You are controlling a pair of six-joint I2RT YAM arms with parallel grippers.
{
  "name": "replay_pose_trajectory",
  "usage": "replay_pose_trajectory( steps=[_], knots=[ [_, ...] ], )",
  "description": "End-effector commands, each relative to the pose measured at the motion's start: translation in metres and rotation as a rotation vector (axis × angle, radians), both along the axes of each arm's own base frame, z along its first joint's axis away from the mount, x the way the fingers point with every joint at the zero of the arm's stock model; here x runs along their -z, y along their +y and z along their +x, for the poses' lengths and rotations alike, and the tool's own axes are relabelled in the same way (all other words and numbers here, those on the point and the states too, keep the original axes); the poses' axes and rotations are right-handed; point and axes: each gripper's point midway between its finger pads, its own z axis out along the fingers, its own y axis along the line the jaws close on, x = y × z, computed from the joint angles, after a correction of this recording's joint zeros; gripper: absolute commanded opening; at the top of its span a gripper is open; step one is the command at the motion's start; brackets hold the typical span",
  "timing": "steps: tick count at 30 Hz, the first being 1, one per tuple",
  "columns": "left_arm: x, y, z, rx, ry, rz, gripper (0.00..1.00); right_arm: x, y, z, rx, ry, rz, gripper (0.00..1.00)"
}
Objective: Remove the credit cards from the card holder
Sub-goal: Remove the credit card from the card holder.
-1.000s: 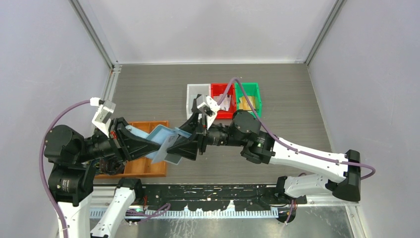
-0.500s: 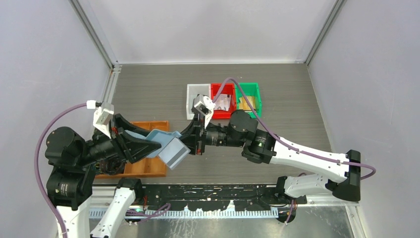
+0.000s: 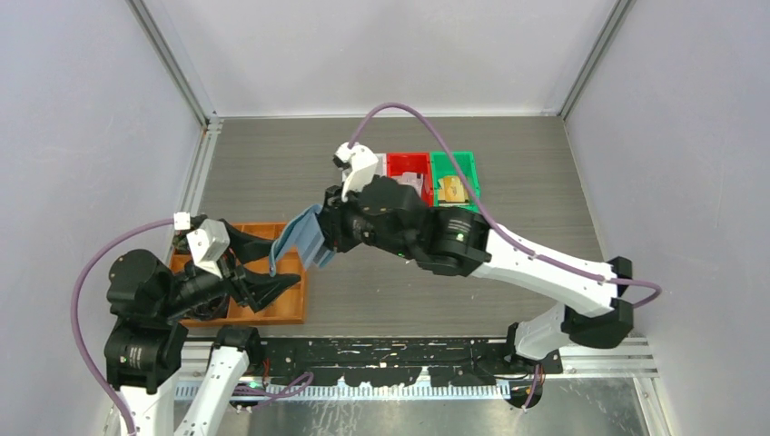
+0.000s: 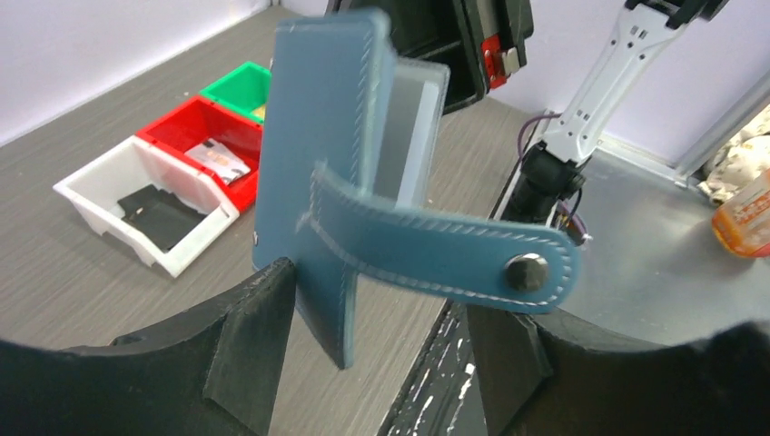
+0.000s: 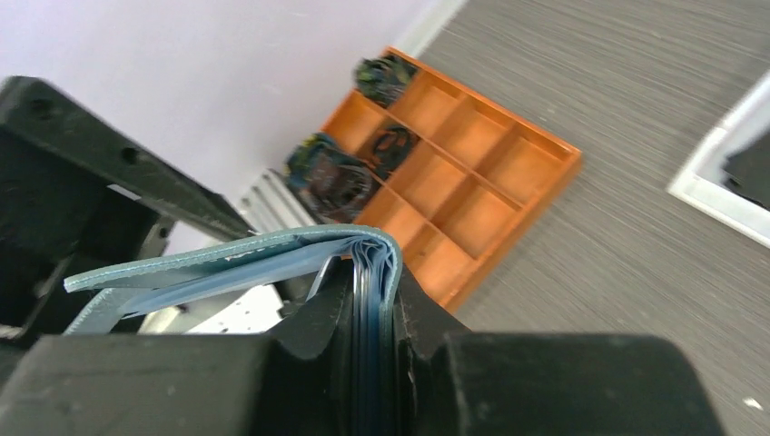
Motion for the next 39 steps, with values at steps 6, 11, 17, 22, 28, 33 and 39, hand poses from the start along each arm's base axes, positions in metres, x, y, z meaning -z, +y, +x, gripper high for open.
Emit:
replay_pose_trajectory(
  steps=[6,11,17,22,28,33,39],
  knots=[
    [0.017,0.009,0.022,-0.058,-0.195,0.100,0.73,0.007,0.006,0.023,0.204,-0.070,-0.166,0.01],
    [0.029,0.015,0.030,-0.110,-0.272,0.126,0.76,-0.001,0.027,0.019,0.192,-0.078,-0.148,0.01],
    [0.034,0.023,0.044,-0.182,-0.289,0.125,0.76,-0.004,0.051,0.013,0.191,-0.093,-0.140,0.01],
    [0.025,0.037,0.058,-0.306,-0.334,0.114,0.65,-0.003,0.055,0.009,0.199,-0.101,-0.145,0.01],
    [0.017,0.039,0.050,-0.313,-0.352,0.131,0.40,-0.008,0.038,0.002,0.161,-0.118,-0.088,0.01],
    [0.013,0.035,0.039,-0.281,-0.310,0.120,0.31,-0.006,0.019,-0.013,0.069,-0.114,-0.060,0.01],
    [0.008,0.027,0.029,-0.214,-0.271,0.101,0.30,-0.011,0.002,-0.023,-0.004,-0.099,-0.005,0.01]
  ],
)
